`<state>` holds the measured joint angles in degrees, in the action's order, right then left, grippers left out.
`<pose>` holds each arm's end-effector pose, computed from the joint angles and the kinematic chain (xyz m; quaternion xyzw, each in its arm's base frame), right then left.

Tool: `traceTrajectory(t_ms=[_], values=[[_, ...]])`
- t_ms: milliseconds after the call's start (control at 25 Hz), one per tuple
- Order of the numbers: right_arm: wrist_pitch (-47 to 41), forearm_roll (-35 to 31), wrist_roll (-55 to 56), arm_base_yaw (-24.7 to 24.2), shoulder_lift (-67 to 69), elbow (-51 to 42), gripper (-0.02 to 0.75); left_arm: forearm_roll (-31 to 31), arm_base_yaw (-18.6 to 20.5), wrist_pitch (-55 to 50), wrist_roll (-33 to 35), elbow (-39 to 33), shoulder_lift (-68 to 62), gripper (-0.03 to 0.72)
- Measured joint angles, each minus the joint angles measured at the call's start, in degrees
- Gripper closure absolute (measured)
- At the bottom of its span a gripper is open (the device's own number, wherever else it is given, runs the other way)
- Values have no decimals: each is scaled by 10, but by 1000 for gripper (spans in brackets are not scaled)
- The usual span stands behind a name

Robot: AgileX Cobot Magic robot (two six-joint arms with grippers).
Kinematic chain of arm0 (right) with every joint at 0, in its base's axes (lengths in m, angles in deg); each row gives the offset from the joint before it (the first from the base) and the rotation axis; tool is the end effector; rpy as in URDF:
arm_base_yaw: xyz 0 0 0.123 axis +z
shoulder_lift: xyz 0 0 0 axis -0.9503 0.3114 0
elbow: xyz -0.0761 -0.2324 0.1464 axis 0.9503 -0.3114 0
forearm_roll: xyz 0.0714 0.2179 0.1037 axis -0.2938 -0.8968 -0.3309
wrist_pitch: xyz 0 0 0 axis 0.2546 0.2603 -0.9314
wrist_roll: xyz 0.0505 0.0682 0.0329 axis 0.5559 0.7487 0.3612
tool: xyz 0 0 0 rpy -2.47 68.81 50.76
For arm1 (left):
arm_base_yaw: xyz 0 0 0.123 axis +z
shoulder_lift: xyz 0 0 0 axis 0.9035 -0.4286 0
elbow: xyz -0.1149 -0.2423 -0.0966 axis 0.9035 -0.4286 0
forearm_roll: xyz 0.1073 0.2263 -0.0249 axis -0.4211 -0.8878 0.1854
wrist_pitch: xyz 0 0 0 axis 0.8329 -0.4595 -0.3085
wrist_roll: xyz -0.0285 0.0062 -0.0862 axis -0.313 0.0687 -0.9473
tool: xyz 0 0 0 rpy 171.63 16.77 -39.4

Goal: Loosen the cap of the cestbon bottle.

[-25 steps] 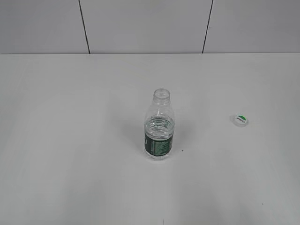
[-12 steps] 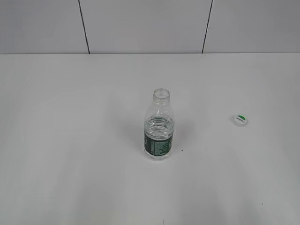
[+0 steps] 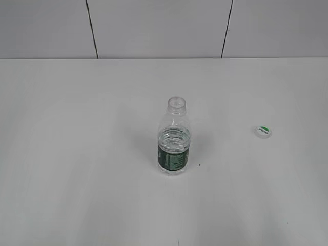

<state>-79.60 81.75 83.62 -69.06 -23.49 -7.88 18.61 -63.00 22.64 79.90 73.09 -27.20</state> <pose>-0.0088 -0.0019 0.2796 -0.0540 0.8521 -0.0166 0.5203 -0.0088 -0.0007 0.2820 -0.0118 0.8486 0.0048 0.5289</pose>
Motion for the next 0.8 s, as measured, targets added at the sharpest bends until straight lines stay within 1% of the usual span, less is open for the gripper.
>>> traceTrajectory(t_ms=[800], values=[[0,0,-1,0,0,0,295,0,0,0,0,0,0,391]])
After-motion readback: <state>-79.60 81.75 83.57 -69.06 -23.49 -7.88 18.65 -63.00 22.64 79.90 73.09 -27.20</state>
